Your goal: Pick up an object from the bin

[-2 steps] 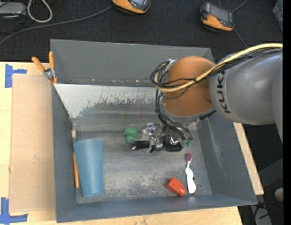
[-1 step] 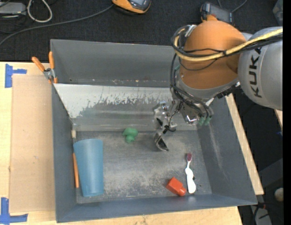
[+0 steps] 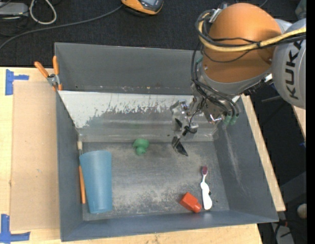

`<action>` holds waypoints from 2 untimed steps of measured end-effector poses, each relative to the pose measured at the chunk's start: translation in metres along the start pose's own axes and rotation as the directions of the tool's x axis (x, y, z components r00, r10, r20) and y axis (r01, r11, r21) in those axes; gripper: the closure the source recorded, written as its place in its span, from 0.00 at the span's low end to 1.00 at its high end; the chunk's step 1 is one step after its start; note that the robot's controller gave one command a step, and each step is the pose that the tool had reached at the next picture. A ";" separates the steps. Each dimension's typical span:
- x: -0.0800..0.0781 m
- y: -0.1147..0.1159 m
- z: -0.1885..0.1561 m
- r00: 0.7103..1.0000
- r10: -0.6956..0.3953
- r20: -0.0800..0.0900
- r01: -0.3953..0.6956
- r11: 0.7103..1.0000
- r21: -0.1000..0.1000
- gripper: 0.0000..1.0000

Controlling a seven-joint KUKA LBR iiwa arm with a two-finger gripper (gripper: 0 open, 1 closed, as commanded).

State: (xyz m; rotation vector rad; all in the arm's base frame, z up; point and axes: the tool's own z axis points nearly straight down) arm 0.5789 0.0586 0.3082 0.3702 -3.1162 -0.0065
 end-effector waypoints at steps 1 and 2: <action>-0.022 0.006 0.041 1.000 -0.003 -0.001 0.003 1.000 -0.001 1.00; -0.028 -0.012 0.093 0.982 -0.188 0.003 0.188 0.982 0.000 1.00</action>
Offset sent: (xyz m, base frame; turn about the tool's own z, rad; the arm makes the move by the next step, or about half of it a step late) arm 0.0307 -0.0064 -0.0962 -0.2041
